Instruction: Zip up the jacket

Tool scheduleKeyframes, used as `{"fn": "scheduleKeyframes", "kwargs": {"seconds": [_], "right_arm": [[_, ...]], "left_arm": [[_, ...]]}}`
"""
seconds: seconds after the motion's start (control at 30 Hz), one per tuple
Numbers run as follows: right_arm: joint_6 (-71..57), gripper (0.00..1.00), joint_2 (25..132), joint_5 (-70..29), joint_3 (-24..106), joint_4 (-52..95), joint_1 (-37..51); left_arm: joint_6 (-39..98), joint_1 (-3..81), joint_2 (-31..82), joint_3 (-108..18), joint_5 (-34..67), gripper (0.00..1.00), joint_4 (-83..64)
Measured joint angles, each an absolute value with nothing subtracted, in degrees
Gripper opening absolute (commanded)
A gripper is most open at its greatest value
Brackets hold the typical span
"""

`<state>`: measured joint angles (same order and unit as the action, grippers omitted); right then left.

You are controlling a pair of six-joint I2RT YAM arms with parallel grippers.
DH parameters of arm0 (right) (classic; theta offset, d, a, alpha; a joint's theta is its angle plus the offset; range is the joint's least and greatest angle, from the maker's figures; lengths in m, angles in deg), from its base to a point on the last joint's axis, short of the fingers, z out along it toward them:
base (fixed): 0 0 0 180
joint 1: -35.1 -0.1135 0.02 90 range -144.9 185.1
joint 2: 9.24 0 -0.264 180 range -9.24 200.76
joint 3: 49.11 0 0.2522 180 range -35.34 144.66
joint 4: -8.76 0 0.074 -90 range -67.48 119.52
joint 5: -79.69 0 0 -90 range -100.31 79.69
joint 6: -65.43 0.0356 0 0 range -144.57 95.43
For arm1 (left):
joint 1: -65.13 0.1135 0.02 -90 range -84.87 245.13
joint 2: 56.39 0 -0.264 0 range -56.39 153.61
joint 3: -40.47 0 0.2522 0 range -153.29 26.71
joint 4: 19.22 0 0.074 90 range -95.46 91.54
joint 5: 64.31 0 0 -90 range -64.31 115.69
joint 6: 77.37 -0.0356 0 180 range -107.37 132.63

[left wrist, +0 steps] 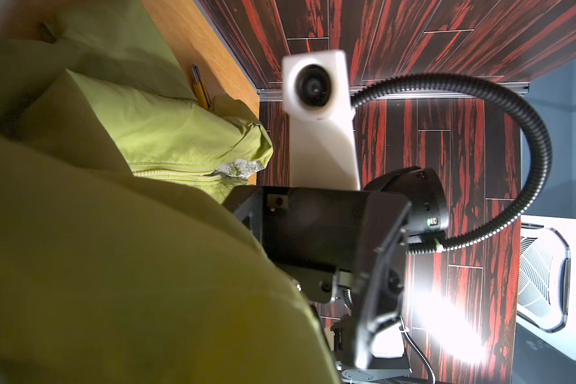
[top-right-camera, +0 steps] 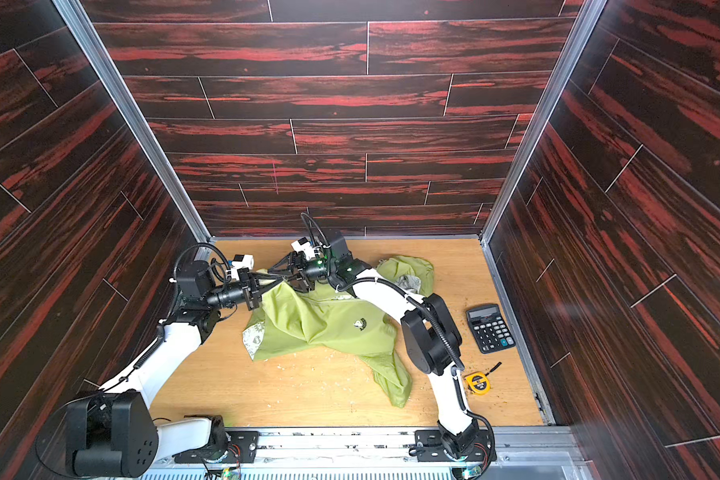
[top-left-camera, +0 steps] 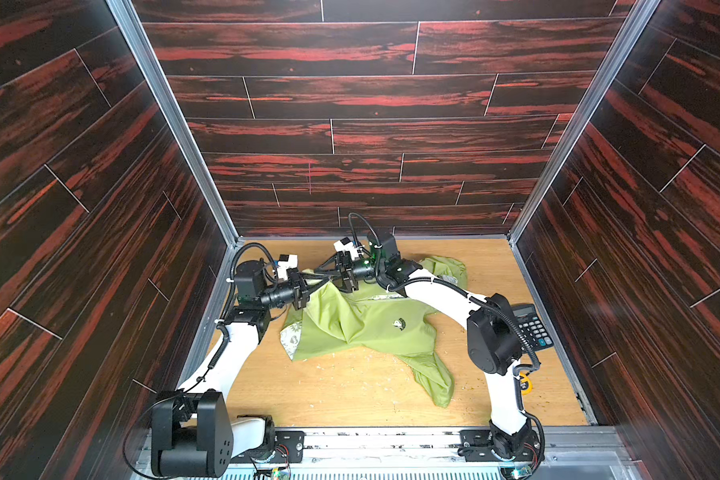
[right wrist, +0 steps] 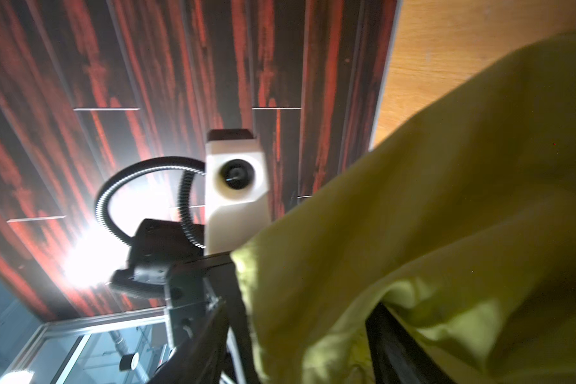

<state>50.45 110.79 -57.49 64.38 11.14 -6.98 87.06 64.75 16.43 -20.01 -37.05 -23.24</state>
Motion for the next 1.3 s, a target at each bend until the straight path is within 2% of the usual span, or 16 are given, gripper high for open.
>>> {"fn": "scheduleKeyframes", "kwargs": {"seconds": [0.57, 1.3], "right_arm": [[60.0, 0.55, 106.0, -57.5, 49.4, -8.0, -5.5], [62.9, 0.37, 100.0, -57.4, 43.5, -13.2, -4.6]], "left_arm": [[87.0, 64.4, 15.6, -19.8, -37.2, 0.0, -21.8], [84.8, 64.4, 13.7, -19.8, -36.9, 0.0, -19.9]]}}
